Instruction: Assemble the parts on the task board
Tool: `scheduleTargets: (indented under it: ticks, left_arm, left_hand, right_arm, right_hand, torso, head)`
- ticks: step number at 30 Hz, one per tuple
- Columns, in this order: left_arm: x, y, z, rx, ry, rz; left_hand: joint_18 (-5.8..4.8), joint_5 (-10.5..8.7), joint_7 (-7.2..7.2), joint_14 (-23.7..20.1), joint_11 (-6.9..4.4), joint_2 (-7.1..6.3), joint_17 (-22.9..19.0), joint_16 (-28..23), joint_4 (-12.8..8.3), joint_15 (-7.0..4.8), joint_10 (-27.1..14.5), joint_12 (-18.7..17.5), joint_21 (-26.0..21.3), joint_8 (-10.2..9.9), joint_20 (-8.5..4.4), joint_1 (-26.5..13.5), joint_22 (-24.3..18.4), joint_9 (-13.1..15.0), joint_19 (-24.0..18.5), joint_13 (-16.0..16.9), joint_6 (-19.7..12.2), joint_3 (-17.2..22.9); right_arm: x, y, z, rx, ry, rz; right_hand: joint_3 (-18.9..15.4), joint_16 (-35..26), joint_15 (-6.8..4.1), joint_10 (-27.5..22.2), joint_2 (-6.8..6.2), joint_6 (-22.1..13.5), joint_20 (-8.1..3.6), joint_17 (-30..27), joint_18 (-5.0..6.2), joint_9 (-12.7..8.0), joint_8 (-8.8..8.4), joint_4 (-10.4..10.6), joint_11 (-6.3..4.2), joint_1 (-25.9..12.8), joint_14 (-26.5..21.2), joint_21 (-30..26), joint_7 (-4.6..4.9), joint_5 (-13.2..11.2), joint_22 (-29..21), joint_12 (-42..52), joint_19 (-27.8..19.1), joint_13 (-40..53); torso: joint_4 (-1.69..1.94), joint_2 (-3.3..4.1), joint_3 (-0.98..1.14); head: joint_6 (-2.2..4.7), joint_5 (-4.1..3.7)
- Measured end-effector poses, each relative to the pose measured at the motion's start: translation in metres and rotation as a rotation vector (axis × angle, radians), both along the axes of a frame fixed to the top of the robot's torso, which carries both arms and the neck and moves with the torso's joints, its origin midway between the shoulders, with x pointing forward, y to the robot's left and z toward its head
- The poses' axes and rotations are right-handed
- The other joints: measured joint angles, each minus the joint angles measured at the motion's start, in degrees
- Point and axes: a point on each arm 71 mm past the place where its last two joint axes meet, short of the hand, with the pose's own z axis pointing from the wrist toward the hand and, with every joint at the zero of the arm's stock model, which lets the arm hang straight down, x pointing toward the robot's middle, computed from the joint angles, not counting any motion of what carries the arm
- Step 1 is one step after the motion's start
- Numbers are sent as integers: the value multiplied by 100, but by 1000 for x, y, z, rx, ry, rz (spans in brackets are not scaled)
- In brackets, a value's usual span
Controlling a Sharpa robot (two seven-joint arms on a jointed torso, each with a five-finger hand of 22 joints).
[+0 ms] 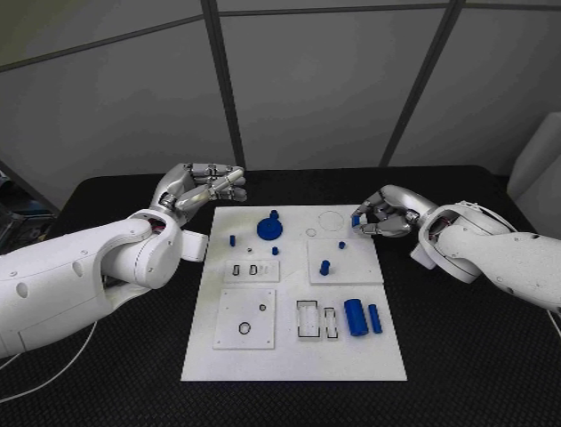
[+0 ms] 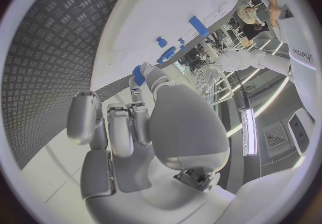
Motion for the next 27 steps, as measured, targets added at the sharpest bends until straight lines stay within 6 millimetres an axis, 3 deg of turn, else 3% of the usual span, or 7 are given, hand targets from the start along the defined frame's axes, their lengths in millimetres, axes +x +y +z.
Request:
scheduleTargets:
  ticks: [7, 13, 27]
  left_arm:
    - [1, 3, -1, 3, 1, 8]
    - [3, 4, -1, 5, 2, 12]
    - [4, 3, -2, 7, 7, 13]
  left_hand:
    - [0, 0, 0, 0, 0, 0, 1, -2, 0, 0, 0, 0, 0, 0, 0, 0, 2, 0, 0, 0, 0, 0]
    - [0, 0, 0, 0, 0, 0, 10, -27, 0, 0, 0, 0, 0, -24, 0, 0, 8, 0, 0, 0, 0, 0]
    - [0, 0, 0, 0, 0, 0, 9, -27, 0, 0, 0, 0, 0, -24, 0, 0, 7, 0, 0, 0, 0, 0]
  right_arm:
    - [-16, 30, 11, 46, -7, 54]
    - [-31, 75, 17, 60, -17, 150]
    - [-42, 155, 15, -29, -72, 260]
  right_hand:
    - [18, 0, -1, 0, 30, -8, 0, 0, 0, 10, -17, -19, 0, 32, -1, 0, -7, -1, 0, 0, 0, 0]
    - [18, 0, -1, 0, 45, 6, 0, 0, 0, 9, -30, -19, 0, 47, -1, 0, 6, 20, -6, 0, 0, 0]
    - [17, 0, -21, -21, 44, 8, 1, 0, 0, 11, -12, -19, -21, 47, 20, -1, 7, 20, -14, 0, 0, 0]
  torso:
    - [-3, -14, -7]
    - [-5, -16, -7]
    - [19, -29, -15]
  head:
    - [-26, 20]
    - [-52, 83]
    - [-121, 201]
